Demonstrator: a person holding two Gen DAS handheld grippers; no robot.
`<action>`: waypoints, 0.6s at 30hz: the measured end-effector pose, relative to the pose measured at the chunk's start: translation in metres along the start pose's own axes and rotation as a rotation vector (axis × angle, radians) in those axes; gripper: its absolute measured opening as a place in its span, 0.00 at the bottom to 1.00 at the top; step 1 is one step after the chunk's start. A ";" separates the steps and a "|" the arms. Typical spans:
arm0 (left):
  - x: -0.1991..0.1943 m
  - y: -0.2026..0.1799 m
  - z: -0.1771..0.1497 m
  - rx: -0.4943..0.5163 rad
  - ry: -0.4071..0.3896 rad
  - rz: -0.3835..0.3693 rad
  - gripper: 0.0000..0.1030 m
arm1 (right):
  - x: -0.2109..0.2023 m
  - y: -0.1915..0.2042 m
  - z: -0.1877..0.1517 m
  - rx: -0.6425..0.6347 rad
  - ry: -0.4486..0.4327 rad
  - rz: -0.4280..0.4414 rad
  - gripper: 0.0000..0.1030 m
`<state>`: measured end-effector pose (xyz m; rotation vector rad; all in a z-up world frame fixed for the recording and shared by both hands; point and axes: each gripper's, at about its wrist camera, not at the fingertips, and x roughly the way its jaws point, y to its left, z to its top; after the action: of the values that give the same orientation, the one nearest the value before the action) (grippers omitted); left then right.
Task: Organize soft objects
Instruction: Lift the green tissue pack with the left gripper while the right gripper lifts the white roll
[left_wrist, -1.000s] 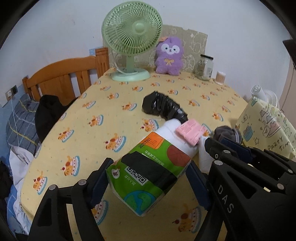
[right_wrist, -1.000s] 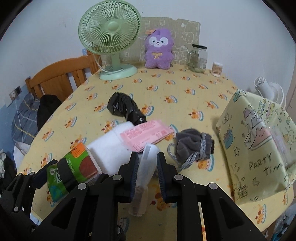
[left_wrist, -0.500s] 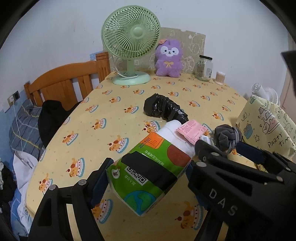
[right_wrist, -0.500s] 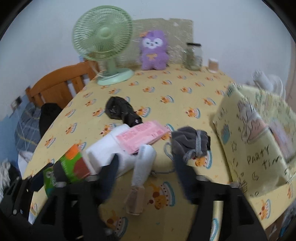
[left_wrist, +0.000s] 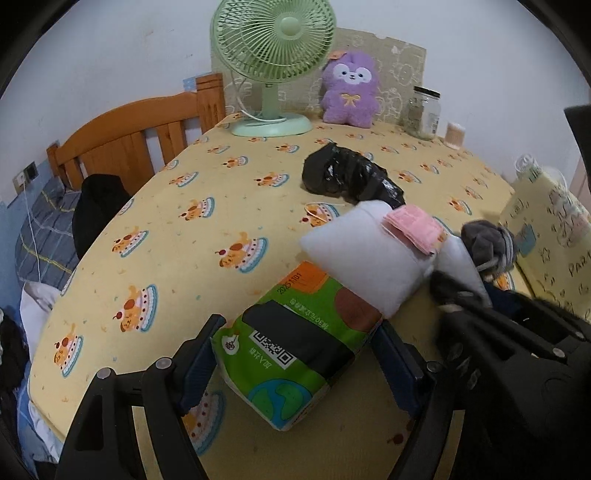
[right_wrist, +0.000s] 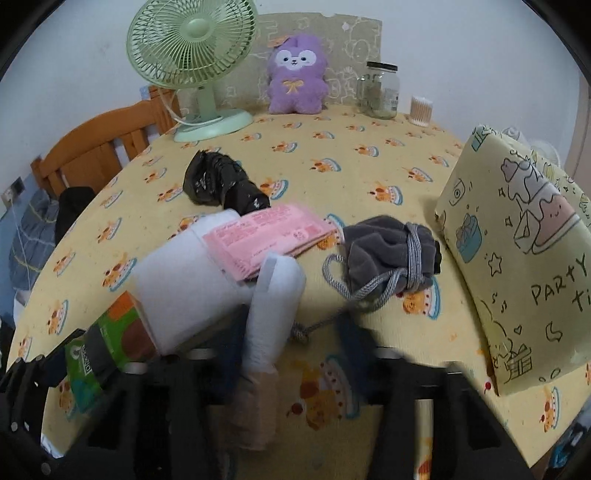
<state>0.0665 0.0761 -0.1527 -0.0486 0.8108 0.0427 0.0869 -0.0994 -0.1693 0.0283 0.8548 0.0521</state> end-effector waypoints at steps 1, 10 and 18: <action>0.000 0.000 0.001 -0.002 0.002 0.001 0.78 | 0.001 0.000 0.002 0.012 0.002 0.010 0.19; -0.029 0.000 0.017 0.002 -0.073 -0.006 0.78 | -0.023 0.002 0.016 0.006 -0.043 0.032 0.18; -0.073 0.002 0.032 -0.011 -0.174 -0.003 0.78 | -0.070 0.010 0.034 -0.016 -0.148 0.050 0.18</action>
<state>0.0393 0.0789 -0.0783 -0.0557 0.6363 0.0484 0.0667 -0.0933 -0.0939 0.0377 0.7056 0.1029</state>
